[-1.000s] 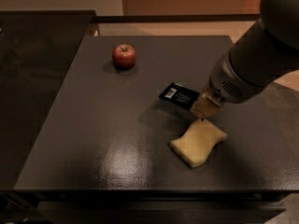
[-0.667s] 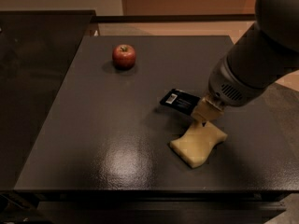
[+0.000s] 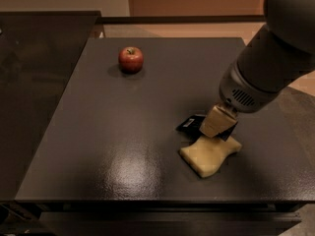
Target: Move rxbar blueberry near sponge
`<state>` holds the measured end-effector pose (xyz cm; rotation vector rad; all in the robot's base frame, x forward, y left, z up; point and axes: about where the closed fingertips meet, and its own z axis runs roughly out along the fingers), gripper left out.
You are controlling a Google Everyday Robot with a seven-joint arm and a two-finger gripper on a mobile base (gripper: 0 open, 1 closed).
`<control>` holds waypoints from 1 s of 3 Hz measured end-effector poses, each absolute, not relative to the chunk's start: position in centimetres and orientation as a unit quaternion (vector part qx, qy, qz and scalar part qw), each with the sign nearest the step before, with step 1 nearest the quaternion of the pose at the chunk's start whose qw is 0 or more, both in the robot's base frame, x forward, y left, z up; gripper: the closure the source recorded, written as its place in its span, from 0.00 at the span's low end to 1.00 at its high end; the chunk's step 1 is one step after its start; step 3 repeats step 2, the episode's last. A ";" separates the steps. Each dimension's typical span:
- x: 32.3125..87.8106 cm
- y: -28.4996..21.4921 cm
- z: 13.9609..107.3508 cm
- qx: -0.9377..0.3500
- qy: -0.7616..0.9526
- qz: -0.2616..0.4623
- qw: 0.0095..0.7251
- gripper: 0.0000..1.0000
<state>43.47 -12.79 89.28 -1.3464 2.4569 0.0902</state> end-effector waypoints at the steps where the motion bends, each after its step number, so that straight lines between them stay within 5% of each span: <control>1: 43.4 -12.8 89.3 -0.474 0.864 0.031 0.169 0.00; 3: 43.4 -12.8 89.3 -0.474 0.864 0.031 0.169 0.00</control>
Offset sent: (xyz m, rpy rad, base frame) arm -0.0004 0.0003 0.0004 -0.0005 -0.0011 0.0007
